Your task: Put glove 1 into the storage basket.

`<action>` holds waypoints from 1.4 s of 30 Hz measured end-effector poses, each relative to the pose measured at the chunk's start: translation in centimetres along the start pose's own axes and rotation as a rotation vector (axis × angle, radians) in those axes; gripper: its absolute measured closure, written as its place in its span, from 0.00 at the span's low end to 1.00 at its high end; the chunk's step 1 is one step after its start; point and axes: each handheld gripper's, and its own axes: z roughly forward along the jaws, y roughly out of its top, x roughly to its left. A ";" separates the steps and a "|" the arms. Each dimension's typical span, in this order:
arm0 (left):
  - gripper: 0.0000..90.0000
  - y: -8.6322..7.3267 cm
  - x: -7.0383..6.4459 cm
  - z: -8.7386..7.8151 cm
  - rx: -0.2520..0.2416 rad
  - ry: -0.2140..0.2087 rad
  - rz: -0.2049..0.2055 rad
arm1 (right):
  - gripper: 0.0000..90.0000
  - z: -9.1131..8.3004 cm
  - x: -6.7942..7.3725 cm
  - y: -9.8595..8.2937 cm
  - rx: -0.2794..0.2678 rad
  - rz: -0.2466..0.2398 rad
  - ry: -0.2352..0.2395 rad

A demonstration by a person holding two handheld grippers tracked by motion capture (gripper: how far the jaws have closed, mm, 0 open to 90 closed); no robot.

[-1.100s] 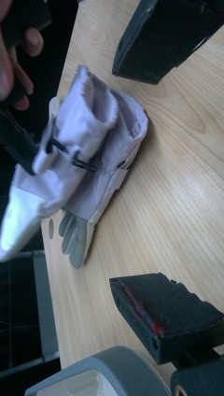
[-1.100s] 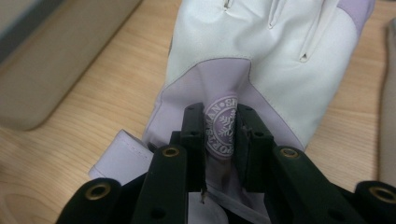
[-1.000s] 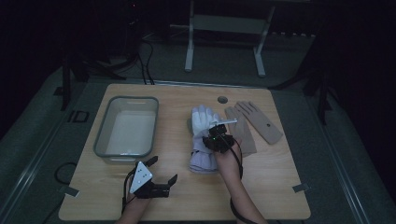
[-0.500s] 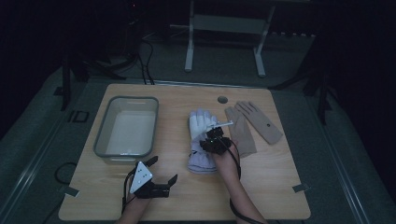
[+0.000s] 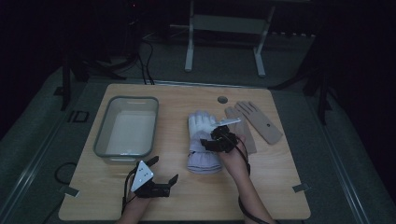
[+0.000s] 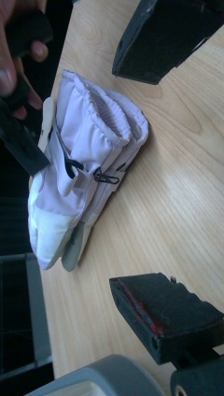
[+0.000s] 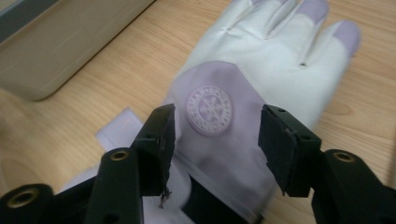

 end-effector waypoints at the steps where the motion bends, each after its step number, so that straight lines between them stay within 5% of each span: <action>1: 0.03 0.1 -0.1 0.0 0.013 -0.012 -0.010 | 0.51 -0.5 -0.2 0.0 0.000 0.008 -0.013; 3: 0.03 0.6 -0.2 0.0 0.026 -0.049 -0.044 | 0.52 -1.3 -0.7 0.0 0.007 0.042 -0.015; 10: 0.03 2.9 -1.5 0.8 0.122 -0.106 -0.025 | 0.57 -3.9 -2.8 -0.9 -0.048 0.125 0.032; 15: 0.03 6.0 -1.7 2.9 0.204 -0.129 -0.022 | 0.54 -3.9 -2.9 -0.6 -0.039 0.120 0.027; 20: 0.15 8.6 -1.4 5.5 0.248 -0.102 -0.039 | 0.49 -3.0 -3.1 0.0 -0.046 0.133 0.035; 21: 0.18 8.6 -1.4 5.5 0.248 -0.102 -0.039 | 0.48 -2.6 -3.1 0.0 -0.043 0.140 0.043; 23: 0.19 8.3 -1.1 7.6 0.343 -0.020 -0.063 | 0.48 -1.5 -3.2 -0.3 -0.024 0.150 0.056; 28: 0.21 6.5 -1.2 9.7 0.455 -0.028 -0.145 | 0.47 0.4 -3.9 -1.7 0.020 0.193 0.099; 34: 0.21 5.4 -1.4 10.8 0.492 -0.036 -0.179 | 0.44 2.0 -4.2 -3.1 0.089 0.195 0.081; 42: 0.23 4.1 -0.6 11.4 0.519 -0.074 -0.257 | 0.52 3.2 -5.3 -4.0 0.129 0.327 0.187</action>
